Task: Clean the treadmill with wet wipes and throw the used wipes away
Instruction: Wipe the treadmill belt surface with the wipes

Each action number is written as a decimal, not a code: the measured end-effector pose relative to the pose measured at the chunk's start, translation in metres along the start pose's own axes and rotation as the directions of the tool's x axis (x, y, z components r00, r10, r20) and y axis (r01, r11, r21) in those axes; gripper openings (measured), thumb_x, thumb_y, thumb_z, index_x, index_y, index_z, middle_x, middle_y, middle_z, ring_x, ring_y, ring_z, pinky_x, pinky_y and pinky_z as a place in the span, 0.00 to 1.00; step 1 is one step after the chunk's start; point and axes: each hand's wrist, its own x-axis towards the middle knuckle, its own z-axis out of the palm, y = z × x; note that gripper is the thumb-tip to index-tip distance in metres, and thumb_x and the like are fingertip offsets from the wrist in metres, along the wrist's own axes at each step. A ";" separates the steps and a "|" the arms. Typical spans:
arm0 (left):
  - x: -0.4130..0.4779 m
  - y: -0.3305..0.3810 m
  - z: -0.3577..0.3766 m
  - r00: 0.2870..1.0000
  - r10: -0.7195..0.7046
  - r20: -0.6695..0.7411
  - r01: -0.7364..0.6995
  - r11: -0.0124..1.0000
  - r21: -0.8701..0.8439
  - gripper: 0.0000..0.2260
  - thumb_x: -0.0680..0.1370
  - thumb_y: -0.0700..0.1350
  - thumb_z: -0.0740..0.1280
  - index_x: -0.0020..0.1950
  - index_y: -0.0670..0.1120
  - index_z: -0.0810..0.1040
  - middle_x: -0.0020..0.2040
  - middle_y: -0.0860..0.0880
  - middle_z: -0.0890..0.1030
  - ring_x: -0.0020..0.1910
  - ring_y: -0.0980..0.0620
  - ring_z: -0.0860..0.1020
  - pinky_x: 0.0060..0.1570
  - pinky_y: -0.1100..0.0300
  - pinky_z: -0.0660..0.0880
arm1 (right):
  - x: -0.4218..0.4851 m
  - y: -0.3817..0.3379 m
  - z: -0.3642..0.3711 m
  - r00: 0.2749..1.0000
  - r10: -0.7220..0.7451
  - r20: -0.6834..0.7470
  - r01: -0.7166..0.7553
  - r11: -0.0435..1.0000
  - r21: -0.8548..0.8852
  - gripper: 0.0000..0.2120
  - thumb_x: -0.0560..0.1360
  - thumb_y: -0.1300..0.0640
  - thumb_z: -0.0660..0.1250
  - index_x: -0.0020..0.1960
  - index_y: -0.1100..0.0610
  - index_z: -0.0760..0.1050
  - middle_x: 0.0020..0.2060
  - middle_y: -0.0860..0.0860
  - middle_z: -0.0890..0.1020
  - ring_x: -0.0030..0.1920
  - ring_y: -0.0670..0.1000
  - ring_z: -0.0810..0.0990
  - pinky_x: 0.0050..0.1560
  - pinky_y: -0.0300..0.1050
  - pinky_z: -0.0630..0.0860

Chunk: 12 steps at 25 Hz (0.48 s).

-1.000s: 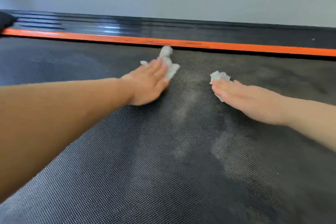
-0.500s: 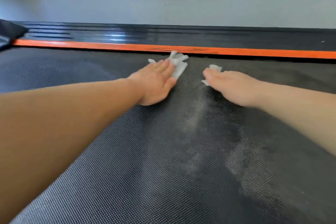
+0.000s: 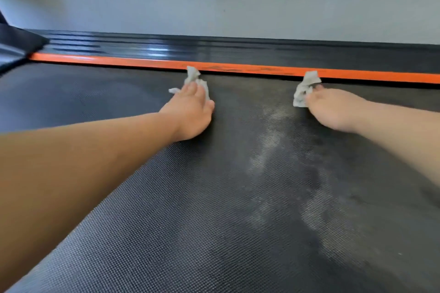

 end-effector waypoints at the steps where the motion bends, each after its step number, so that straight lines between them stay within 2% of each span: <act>1: -0.001 0.014 0.005 0.997 0.077 0.013 -0.077 0.997 0.015 0.28 0.86 0.54 0.48 0.80 0.37 0.56 0.80 0.39 0.57 0.82 0.44 0.51 0.80 0.46 0.51 | -0.001 0.012 -0.002 1.000 0.008 -0.013 -0.008 1.000 0.003 0.22 0.85 0.59 0.46 0.75 0.66 0.63 0.73 0.67 0.67 0.73 0.66 0.66 0.72 0.62 0.64; 3: -0.010 0.051 0.013 0.965 0.262 0.033 -0.263 0.964 0.043 0.27 0.86 0.55 0.48 0.78 0.38 0.60 0.78 0.40 0.61 0.81 0.44 0.53 0.79 0.46 0.52 | -0.005 0.025 -0.001 0.995 -0.036 -0.095 0.035 0.999 -0.017 0.23 0.85 0.52 0.47 0.76 0.59 0.64 0.76 0.61 0.65 0.75 0.63 0.64 0.74 0.60 0.61; 5: -0.026 0.085 0.018 0.875 0.479 0.076 -0.482 0.875 0.033 0.25 0.86 0.52 0.50 0.79 0.40 0.60 0.79 0.42 0.60 0.81 0.46 0.52 0.80 0.51 0.50 | -0.009 0.016 0.003 0.958 -0.164 -0.236 0.161 0.986 -0.031 0.22 0.84 0.49 0.49 0.74 0.56 0.66 0.80 0.57 0.60 0.78 0.59 0.61 0.77 0.58 0.59; 7: -0.037 0.104 0.025 0.772 0.625 0.116 -0.634 0.771 0.064 0.27 0.86 0.54 0.48 0.83 0.42 0.54 0.83 0.43 0.54 0.83 0.48 0.48 0.81 0.54 0.45 | -0.008 0.001 0.004 0.921 -0.306 -0.241 0.300 0.952 -0.063 0.20 0.84 0.50 0.51 0.70 0.61 0.68 0.80 0.58 0.58 0.80 0.57 0.56 0.79 0.57 0.56; 8: -0.038 0.103 0.028 0.748 0.653 0.120 -0.664 0.742 0.093 0.29 0.85 0.55 0.46 0.84 0.43 0.52 0.84 0.43 0.52 0.83 0.49 0.46 0.81 0.54 0.44 | -0.007 -0.005 0.005 0.922 -0.345 -0.176 0.334 0.938 -0.091 0.20 0.85 0.50 0.51 0.68 0.62 0.69 0.79 0.59 0.61 0.79 0.57 0.58 0.78 0.57 0.57; 9: -0.036 0.097 0.028 0.751 0.649 0.119 -0.660 0.741 0.125 0.30 0.84 0.56 0.45 0.84 0.43 0.50 0.84 0.43 0.50 0.83 0.49 0.46 0.81 0.53 0.45 | -0.006 -0.007 0.006 0.940 -0.334 -0.073 0.326 0.939 -0.108 0.21 0.85 0.49 0.49 0.69 0.62 0.67 0.77 0.58 0.62 0.77 0.56 0.60 0.78 0.57 0.57; 11: -0.028 0.080 0.025 0.822 0.557 0.118 -0.569 0.803 0.178 0.29 0.86 0.55 0.44 0.84 0.44 0.48 0.84 0.44 0.48 0.83 0.49 0.46 0.81 0.53 0.45 | -0.008 0.002 0.002 0.960 -0.250 0.127 0.268 0.952 -0.145 0.25 0.86 0.47 0.45 0.78 0.60 0.59 0.81 0.55 0.56 0.80 0.54 0.56 0.79 0.54 0.54; 12: -0.024 0.072 0.022 0.863 0.492 0.114 -0.505 0.838 0.207 0.28 0.86 0.55 0.45 0.84 0.44 0.47 0.84 0.44 0.48 0.83 0.49 0.46 0.81 0.53 0.44 | -0.009 0.007 0.002 0.959 -0.234 0.158 0.262 0.946 -0.193 0.26 0.87 0.47 0.43 0.81 0.58 0.56 0.82 0.53 0.52 0.81 0.53 0.53 0.79 0.52 0.52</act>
